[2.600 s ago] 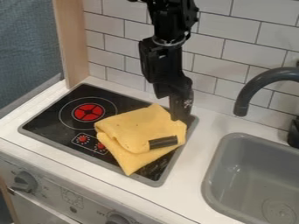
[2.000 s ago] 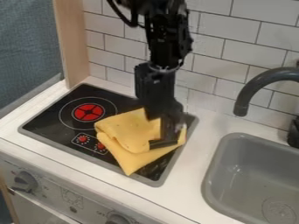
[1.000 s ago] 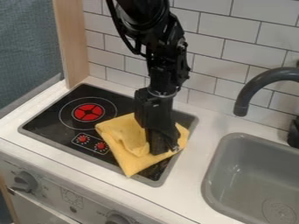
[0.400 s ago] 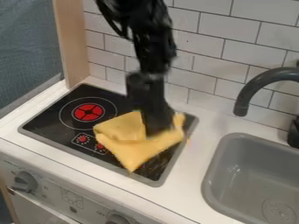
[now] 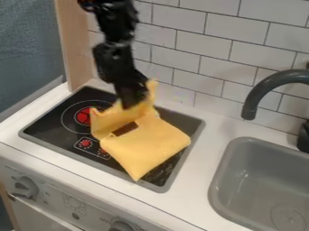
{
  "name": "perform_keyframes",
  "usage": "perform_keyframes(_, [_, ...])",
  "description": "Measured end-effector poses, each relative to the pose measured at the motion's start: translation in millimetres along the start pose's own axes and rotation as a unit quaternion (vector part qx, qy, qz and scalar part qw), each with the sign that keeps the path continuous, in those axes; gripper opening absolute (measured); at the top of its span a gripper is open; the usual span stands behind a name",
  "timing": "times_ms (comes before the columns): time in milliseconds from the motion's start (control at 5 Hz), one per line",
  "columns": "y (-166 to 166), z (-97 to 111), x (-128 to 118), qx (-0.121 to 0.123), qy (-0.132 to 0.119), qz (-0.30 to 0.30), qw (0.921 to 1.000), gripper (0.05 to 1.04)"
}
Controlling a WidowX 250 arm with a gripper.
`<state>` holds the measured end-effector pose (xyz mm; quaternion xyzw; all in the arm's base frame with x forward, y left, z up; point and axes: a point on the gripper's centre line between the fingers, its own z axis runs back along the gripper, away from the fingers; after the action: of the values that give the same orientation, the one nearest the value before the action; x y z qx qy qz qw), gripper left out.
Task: Unfold the cloth from the right to the left
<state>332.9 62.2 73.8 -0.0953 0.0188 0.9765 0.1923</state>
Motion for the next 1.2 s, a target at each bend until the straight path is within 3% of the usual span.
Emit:
perform_keyframes(200, [-29,14,7,-0.014,0.012,0.040,0.9990,0.054])
perform_keyframes(400, [-59,14,16,-0.022,0.012,0.069,0.9973,0.054])
perform_keyframes(800, [-100,-10,25,-0.025,0.004,0.107,0.9939,0.054])
perform_keyframes(1200, [-121,-31,32,-0.028,-0.013,0.097,0.9948,0.054])
